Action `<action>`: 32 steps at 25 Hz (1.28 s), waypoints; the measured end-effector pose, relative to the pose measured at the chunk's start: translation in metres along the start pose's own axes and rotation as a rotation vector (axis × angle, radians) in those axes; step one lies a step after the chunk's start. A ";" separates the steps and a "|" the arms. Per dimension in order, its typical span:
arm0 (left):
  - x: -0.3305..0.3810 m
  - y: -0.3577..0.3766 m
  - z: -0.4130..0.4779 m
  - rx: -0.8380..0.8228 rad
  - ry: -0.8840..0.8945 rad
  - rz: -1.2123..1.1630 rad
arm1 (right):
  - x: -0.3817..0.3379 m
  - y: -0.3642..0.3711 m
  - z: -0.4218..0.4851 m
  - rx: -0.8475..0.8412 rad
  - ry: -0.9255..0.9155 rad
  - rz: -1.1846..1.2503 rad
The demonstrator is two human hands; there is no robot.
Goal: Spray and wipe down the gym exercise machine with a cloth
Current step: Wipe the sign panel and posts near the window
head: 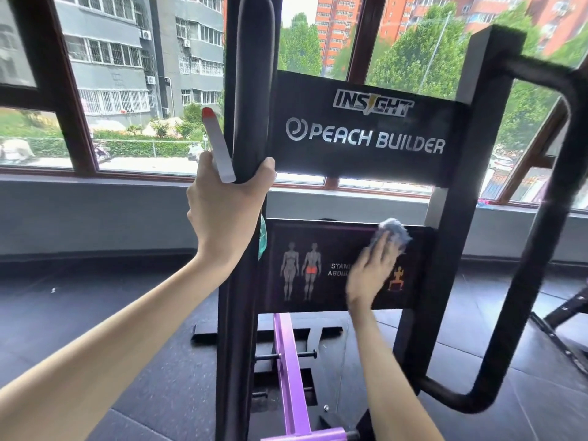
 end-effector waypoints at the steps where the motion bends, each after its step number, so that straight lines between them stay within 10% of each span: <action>1: -0.001 0.001 0.000 -0.001 -0.009 -0.012 | -0.037 0.017 -0.029 -0.037 -0.157 0.013; 7: -0.003 -0.001 0.004 -0.009 0.011 -0.014 | -0.074 0.042 -0.079 -0.354 -0.697 -0.065; 15: -0.003 0.003 0.003 0.030 -0.021 -0.009 | 0.042 -0.015 0.010 0.014 0.222 -0.023; 20: 0.006 0.000 -0.003 -0.026 0.030 -0.012 | -0.108 0.058 -0.118 -0.240 -0.320 0.041; 23: 0.008 -0.002 -0.001 -0.065 0.038 0.019 | -0.069 0.046 -0.105 -0.411 -0.617 -0.008; 32: 0.002 0.001 0.000 -0.048 0.023 -0.036 | 0.084 -0.031 -0.020 -0.111 0.286 -0.092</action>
Point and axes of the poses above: each hand's wrist, its own z-axis towards the middle knuckle, its own y-axis out of the palm, x = y × z, the point moved 3 cm from there along z, towards the middle knuckle, and after that the axes turned 2 degrees about -y, right-handed, at the moved point
